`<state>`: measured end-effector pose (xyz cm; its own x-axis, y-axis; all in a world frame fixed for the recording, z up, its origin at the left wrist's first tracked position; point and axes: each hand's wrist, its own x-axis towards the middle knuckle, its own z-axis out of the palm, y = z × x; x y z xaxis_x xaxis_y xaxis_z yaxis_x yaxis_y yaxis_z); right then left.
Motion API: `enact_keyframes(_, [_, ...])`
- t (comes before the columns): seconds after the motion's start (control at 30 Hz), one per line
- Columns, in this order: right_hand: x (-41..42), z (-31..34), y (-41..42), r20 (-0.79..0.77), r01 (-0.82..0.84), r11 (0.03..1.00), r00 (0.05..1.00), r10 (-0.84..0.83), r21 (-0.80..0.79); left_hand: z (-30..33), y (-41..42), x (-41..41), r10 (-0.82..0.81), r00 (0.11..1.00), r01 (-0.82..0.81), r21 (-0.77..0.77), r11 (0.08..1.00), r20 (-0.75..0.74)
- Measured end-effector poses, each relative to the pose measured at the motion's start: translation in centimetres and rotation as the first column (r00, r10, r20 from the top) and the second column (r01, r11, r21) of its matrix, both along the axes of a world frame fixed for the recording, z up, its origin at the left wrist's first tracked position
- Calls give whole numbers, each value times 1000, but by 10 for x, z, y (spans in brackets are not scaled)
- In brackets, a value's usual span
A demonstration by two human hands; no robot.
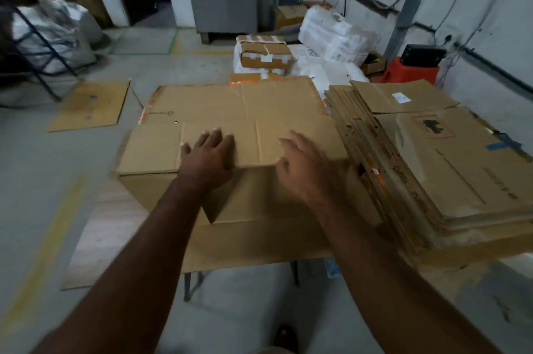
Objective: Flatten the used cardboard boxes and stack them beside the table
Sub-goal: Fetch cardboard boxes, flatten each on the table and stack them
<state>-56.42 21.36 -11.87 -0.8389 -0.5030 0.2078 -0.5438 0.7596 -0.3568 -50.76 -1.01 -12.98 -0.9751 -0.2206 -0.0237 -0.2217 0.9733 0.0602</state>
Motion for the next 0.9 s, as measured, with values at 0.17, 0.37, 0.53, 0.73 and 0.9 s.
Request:
enact_keyframes(0.17, [-32,1,-82,30,-132,978,991,129,162,-2,5,7,-9,991,8,-5,1000,-133])
enact_keyframes(0.37, [-41,-28,-85,-149,-96,984,982,118,149,-13,-2,44,565,814,-554,112,825,-136])
enact_keyframes(0.53, [-43,-29,-90,-147,-152,972,973,179,177,-16,-23,73,587,810,-577,164,800,-10])
enact_keyframes(0.73, [-41,-30,-93,-150,-160,973,971,185,163,-2,-72,151,669,719,-673,-48,738,188])
enact_keyframes(0.9, [-34,-32,-100,-168,-164,976,968,187,144,-4,-95,163,774,591,-790,-29,612,226])
